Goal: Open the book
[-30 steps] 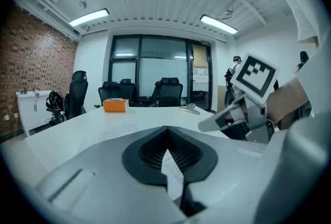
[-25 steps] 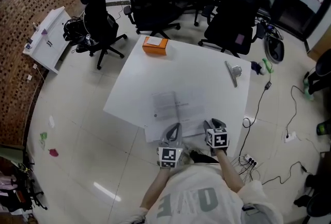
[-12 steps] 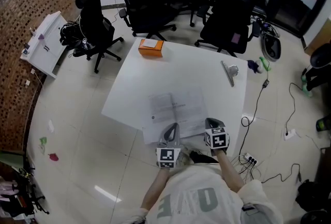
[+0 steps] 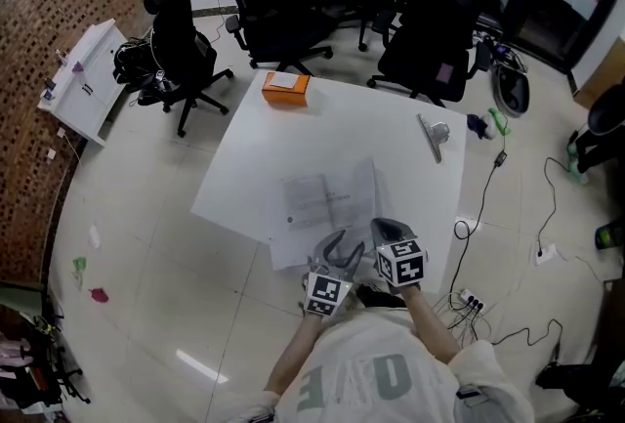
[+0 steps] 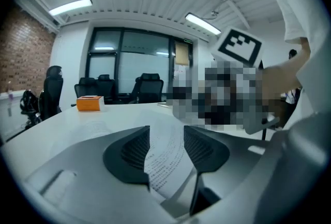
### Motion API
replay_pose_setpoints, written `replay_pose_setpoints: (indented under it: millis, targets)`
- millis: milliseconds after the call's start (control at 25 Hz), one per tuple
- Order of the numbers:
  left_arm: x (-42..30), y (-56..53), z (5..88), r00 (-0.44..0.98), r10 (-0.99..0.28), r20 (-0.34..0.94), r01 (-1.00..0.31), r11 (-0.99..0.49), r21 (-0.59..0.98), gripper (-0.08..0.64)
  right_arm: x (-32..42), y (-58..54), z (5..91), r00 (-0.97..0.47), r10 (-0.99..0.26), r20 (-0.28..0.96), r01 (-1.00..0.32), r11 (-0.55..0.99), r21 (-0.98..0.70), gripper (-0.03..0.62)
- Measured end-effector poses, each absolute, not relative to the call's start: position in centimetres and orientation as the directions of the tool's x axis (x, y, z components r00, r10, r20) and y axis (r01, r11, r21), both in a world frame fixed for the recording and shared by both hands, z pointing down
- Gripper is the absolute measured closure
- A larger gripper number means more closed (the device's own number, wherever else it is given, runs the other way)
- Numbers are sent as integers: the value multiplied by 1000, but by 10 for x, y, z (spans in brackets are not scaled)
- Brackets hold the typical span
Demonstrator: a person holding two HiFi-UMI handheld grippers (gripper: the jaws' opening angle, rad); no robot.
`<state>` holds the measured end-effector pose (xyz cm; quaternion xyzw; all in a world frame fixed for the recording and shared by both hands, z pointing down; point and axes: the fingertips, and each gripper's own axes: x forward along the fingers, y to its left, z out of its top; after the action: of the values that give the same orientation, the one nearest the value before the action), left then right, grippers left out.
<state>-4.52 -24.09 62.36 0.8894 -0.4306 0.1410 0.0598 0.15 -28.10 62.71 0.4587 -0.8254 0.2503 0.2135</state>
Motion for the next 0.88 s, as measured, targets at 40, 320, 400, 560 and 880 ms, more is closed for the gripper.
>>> replay_pose_setpoints:
  millis: [40,320,400,560,880]
  targets:
    - [-37,-238,629,601,-728,329,-760,-648,-46,334,-3,-281,626,-497,-645,581,-858,467,-216,588]
    - [-27,-235,628,587,-727,357,-746,-657,-111,295,-19,-280,620,-548,-614,567,-827,501,-257,589]
    - [-26,-236,628,580,-732,358,-752,-650,-111,285,-21,-280,621,-557,-608,566,-822,500,-272,589]
    - [-23,-231,626,587,-728,354,-739,-661,-134,287,-23,-283,618,-587,-596,548,-808,476,-348,589]
    - [-25,-245,634,506,-747,431,-792,-600,-112,340,-40,-281,611,-640,-566,520,-768,496,-405,589]
